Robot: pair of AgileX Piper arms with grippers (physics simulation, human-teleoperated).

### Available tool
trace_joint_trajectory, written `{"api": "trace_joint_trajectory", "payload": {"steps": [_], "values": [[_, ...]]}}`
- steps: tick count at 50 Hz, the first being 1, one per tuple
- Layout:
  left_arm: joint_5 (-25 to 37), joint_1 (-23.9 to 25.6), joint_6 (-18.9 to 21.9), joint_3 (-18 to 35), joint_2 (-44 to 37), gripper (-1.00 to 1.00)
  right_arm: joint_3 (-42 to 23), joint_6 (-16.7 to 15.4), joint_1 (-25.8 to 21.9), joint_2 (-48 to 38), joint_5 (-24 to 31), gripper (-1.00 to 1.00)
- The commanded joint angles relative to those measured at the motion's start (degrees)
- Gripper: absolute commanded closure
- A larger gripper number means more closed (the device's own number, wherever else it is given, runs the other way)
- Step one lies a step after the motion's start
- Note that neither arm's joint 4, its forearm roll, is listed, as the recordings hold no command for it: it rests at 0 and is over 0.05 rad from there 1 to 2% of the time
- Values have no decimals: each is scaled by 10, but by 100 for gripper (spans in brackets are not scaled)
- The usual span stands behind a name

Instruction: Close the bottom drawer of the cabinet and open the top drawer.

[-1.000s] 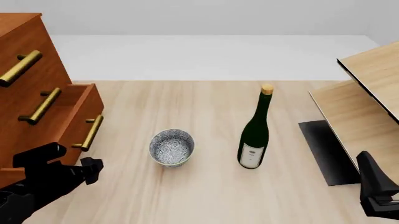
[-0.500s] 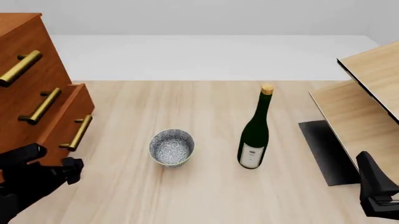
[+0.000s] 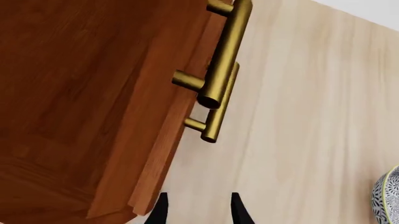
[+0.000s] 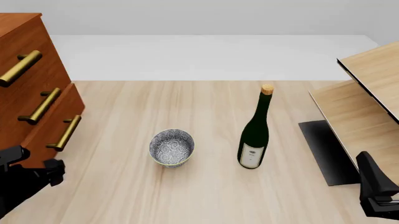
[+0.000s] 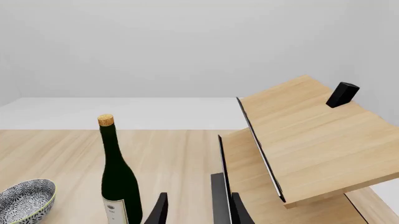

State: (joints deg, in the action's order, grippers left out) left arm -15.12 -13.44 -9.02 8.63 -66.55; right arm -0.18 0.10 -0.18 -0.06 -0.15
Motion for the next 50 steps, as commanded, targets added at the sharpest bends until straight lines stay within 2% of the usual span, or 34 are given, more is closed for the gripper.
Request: {"api": "trace_joint_trajectory", "payload": {"steps": [1, 14, 23, 33, 40, 43, 45, 50], "values": [[5, -43, 33, 8, 9, -100, 0, 0, 0, 0, 0, -100], [35, -67, 50, 23, 41, -100, -1, -1, 0, -1, 0, -100], [51, -57, 45, 25, 57, -100, -1, 0, 0, -1, 0, -100], [44, -7, 20, 20, 45, -100, -1, 0, 1, -1, 0, -100], [38, 55, -3, 22, 30, -100, -1, 0, 1, -1, 0, -100], [39, 80, -8, 28, 27, -100, -1, 0, 1, -1, 0, -100], [44, 77, -10, 29, 32, -100, -1, 0, 1, -1, 0, -100], [64, 121, -6, 48, 43, -100, -1, 0, 2, -1, 0, -100]]}}
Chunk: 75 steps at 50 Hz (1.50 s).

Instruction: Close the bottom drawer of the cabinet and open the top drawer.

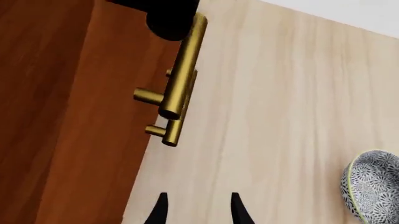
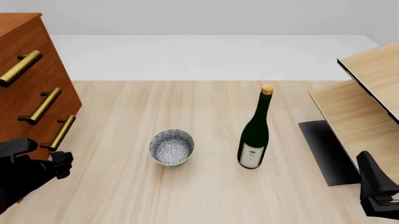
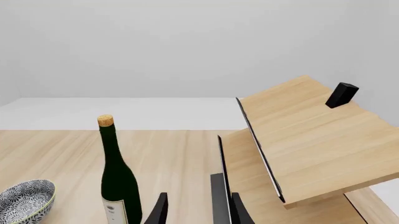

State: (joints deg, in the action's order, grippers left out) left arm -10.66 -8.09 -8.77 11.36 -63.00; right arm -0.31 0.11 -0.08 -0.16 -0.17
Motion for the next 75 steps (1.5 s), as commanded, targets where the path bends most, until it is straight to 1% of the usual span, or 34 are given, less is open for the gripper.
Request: {"api": "trace_joint_trajectory", "payload": {"steps": [1, 2, 6, 7, 8, 14, 16, 17, 18, 19, 20, 23, 24, 27, 31, 34, 35, 36, 38, 40, 42, 46, 49, 52, 53, 55, 56, 57, 60, 61, 63, 65, 71, 75], "values": [[22, 70, -14, 23, 9, -100, 0, 0, 0, 0, 0, -100], [24, 88, -17, 30, 6, -100, 0, 0, 0, 0, 0, -100], [37, 104, -4, 42, 17, -100, 0, 0, 0, 0, 0, -100], [35, 137, -3, 52, 9, -100, 0, 0, 0, 0, 0, -100], [34, 137, -3, 52, 9, -100, 0, 0, 0, 0, 0, -100], [74, 159, 101, 86, 56, -100, 0, 0, 0, 0, 0, -100], [81, 177, 113, 100, 48, -100, 0, 0, 0, 0, 0, -100], [78, 183, 148, 100, 54, -100, 0, 0, 0, 0, 0, -100], [79, 178, 161, 98, 58, -100, 0, 0, 0, 0, 0, -100], [74, 180, 197, 94, 65, -100, 0, 0, 0, 0, 0, -100], [73, 180, 197, 94, 65, -100, 0, 0, 0, 0, 0, -100], [66, 198, 229, 95, 57, -100, 0, 0, 1, 0, 0, -100], [63, 208, 240, 97, 53, -100, 0, 0, 1, 0, 0, -100], [60, 262, 241, 118, 20, -100, 0, 0, 0, 0, 0, -100], [55, 285, 283, 121, 50, -100, 0, 0, 0, 0, 0, -100], [62, 304, 297, 134, 42, -100, 1, 4, 2, 1, 1, -100], [57, 293, 350, 127, 55, -100, 1, 4, 2, 0, 1, -100], [53, 281, 388, 119, 59, -100, 1, 4, 2, 0, 1, -100], [47, 267, 430, 109, 68, -100, 1, 3, 2, 0, 1, -100], [34, 254, 496, 95, 75, -100, 0, 3, 1, -1, 0, -100], [26, 255, 534, 90, 80, -100, 0, 3, 1, -2, -1, -100], [54, 255, 557, 112, 85, -100, 0, 3, 1, -3, -1, -100], [67, 224, 613, 107, 98, -100, 0, 4, 2, -4, -3, -100], [78, 208, 641, 107, 111, -100, 0, 3, 2, -5, -3, -100], [76, 198, 667, 101, 126, -100, 0, 3, 1, -4, -3, -100], [84, 194, 678, 107, 140, -100, 0, 3, 2, -4, -3, -100], [88, 194, 696, 111, 149, -100, 0, 4, 2, -3, -2, -100], [95, 194, 696, 119, 152, -100, 0, 4, 1, -3, -2, -100], [90, 183, 733, 119, 165, -100, 0, 3, 0, -1, -1, -100], [68, 164, 781, 95, 175, -100, 0, 3, 0, 0, 0, -100], [84, 166, 781, 118, 173, -100, 1, 2, 0, 0, 0, -100], [73, 157, 813, 105, 178, -100, 1, 2, 1, -1, -1, -100], [74, 148, 867, 108, 181, -100, 1, 3, 0, 0, 0, -100], [94, 151, 870, 131, 177, -100, 1, 3, 1, 0, 1, -100]]}}
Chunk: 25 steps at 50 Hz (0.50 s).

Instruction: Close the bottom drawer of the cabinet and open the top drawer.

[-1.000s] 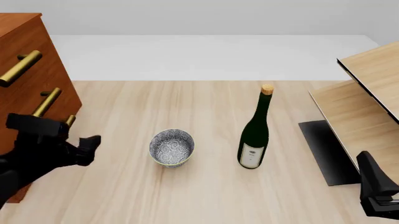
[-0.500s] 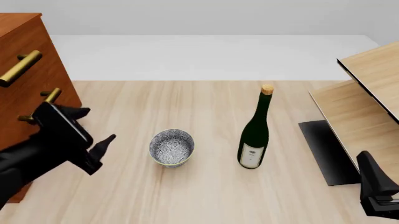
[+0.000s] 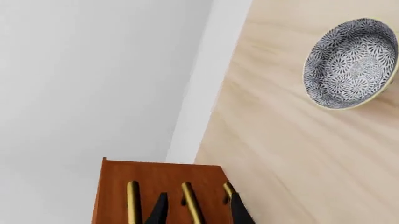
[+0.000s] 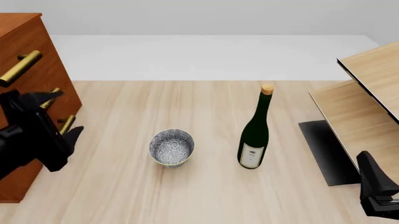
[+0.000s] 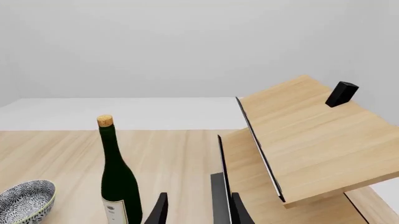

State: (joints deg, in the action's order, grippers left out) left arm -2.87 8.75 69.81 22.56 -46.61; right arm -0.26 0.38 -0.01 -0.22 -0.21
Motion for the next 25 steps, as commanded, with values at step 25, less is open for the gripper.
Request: {"api": "trace_joint_trajectory", "payload": {"steps": [25], "values": [[-79, -94, 202, 36, -58, -100, 0, -1, -2, 1, 1, -100]]}}
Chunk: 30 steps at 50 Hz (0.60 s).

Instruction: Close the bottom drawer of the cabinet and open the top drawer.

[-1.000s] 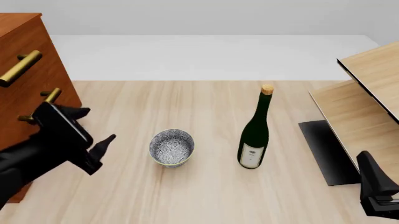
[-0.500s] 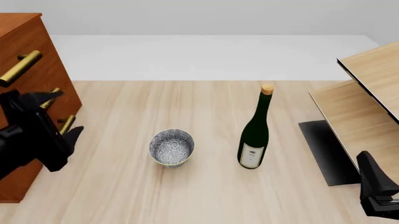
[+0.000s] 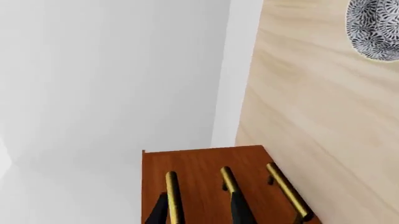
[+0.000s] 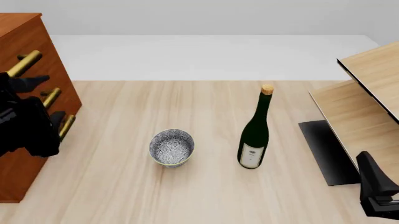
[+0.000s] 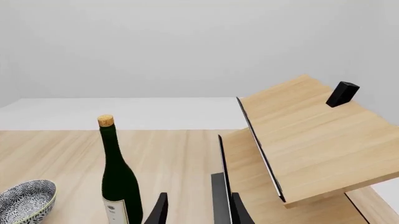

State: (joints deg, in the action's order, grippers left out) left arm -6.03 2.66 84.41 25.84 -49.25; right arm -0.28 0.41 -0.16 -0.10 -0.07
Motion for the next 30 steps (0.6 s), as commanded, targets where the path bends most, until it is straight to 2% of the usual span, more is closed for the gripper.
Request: {"api": "trace_joint_trajectory", "payload": {"steps": [1, 5, 8, 17, 30], "values": [[-55, -36, 62, 3, -38, -100, 0, -1, 0, -1, 0, -100], [-91, -57, 88, 1, -61, -100, 0, -1, 2, -1, -1, -100], [-87, -61, 84, 10, -65, -100, 0, -1, 2, -1, 0, -100], [-151, -97, 120, -2, -99, -100, -1, -1, 0, -1, 0, -100], [-150, -107, 123, 26, -118, -100, -1, -2, 1, 0, 0, -100]]}}
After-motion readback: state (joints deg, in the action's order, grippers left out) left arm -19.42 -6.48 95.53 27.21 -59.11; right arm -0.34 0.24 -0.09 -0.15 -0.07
